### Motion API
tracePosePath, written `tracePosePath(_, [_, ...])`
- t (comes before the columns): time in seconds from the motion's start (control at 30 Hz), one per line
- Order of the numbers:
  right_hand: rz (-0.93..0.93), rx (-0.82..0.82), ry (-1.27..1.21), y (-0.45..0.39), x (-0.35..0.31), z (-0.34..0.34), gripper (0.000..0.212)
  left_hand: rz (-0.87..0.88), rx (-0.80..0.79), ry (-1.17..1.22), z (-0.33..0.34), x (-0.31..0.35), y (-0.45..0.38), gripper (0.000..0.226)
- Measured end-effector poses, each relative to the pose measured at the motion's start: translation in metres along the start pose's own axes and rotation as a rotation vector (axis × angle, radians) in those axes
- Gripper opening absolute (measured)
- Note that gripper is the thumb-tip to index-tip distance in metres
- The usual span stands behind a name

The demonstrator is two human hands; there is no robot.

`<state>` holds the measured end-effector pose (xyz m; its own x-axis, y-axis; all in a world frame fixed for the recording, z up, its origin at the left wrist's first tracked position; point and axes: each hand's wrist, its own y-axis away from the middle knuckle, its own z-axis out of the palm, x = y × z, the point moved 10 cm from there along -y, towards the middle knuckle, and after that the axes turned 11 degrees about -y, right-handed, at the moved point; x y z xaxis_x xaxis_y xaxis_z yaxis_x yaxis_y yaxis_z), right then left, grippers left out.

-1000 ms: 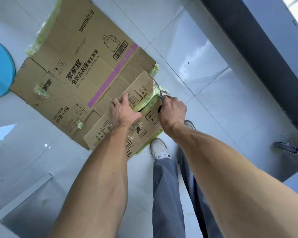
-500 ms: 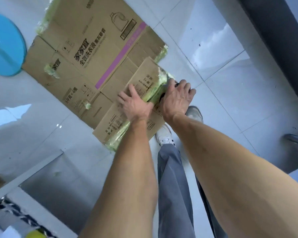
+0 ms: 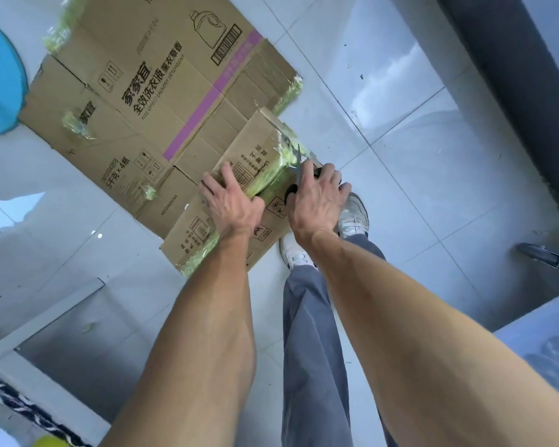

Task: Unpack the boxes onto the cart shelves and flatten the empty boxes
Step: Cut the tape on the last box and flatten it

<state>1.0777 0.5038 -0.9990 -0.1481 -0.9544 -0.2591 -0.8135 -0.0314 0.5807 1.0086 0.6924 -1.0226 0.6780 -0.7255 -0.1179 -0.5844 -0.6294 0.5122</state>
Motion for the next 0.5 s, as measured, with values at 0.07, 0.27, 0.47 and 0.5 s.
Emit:
tracePosePath(0.07, [-0.058, -0.023, 0.042, -0.005, -0.006, -0.002, 0.032, 0.024, 0.014, 0.0, -0.003, -0.005, -0.001, 0.094])
tracePosePath(0.27, [-0.17, -0.091, 0.079, -0.009, -0.024, -0.008, 0.024, -0.003, -0.013, -0.031, 0.002, -0.01, -0.001, 0.087])
tracePosePath(0.47, [0.071, -0.11, -0.167, 0.005, -0.017, -0.001, 0.022, 0.017, -0.078, 0.001, 0.011, -0.01, 0.004, 0.073])
tracePosePath(0.5, [0.178, -0.101, -0.213, 0.007, -0.007, 0.0, 0.022, 0.006, -0.081, 0.079, 0.009, -0.016, 0.004, 0.063])
